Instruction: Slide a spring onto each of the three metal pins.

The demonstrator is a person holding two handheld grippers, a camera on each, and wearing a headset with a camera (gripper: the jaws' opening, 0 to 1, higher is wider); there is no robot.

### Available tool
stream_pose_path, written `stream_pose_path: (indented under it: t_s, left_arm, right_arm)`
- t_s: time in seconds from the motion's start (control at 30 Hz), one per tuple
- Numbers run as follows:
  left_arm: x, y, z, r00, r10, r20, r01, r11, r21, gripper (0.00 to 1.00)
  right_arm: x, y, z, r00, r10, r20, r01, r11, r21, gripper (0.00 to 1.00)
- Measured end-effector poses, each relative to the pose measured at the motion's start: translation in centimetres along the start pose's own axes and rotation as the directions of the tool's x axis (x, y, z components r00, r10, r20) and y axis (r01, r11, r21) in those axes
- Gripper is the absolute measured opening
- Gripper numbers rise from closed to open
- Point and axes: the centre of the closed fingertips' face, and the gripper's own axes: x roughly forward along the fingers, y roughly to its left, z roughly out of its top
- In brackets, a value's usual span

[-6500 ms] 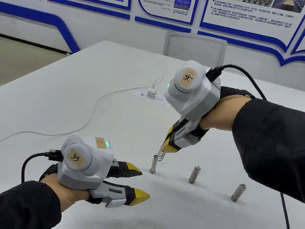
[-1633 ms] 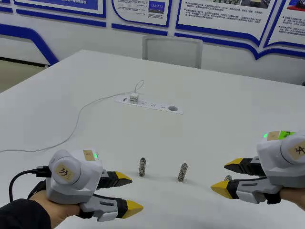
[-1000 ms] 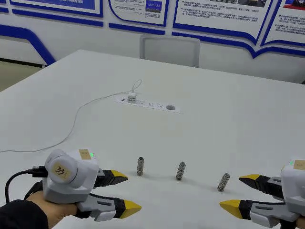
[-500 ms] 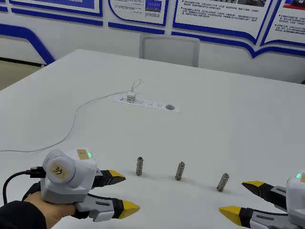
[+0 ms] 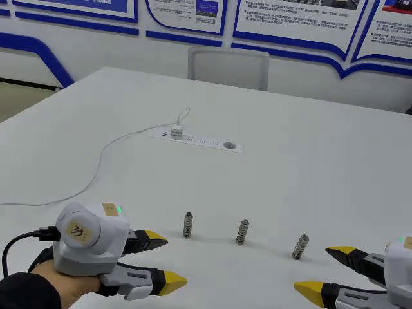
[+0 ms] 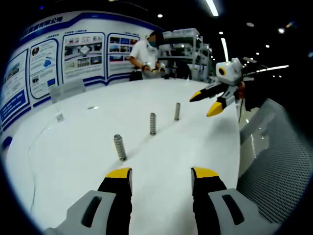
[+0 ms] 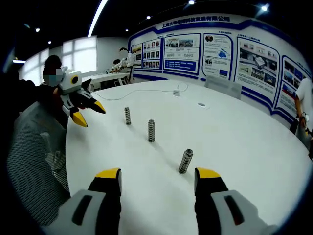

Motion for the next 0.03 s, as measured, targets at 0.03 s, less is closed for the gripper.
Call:
stream_pose_path:
  t_s: [0.03]
  left_arm:
    - [-0.01,0.03,-0.02,1.0,0.0,0.0,0.0,1.0,0.0,0.5]
  right_arm:
    - [0.03,0.02,-0.03,1.0,0.001,-0.001,-0.001,1.0,0.001,0.62]
